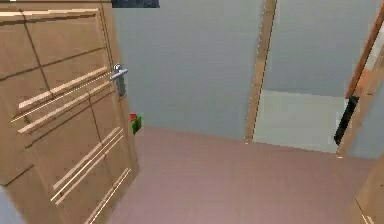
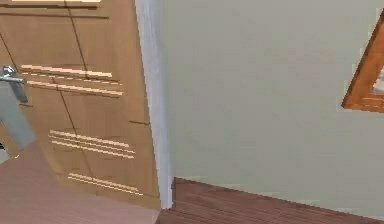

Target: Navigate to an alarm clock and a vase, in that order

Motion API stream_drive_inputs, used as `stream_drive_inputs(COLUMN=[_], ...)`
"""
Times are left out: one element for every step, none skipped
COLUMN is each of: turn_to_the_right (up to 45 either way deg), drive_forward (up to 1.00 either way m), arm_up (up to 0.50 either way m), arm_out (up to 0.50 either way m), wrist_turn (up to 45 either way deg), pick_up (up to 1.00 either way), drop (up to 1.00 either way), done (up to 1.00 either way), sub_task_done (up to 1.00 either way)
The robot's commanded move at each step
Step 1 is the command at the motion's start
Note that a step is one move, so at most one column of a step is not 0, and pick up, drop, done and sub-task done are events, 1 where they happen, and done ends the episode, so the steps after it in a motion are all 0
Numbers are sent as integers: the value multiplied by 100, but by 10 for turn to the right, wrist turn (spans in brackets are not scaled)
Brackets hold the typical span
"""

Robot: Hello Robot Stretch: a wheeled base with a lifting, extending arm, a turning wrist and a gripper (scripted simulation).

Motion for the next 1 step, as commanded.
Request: stream_drive_inputs(turn_to_the_right=[0], drive_forward=[100], arm_up=[0], arm_out=[0], wrist_turn=[0], pick_up=[0], drop=[0], done=[0], sub_task_done=[0])
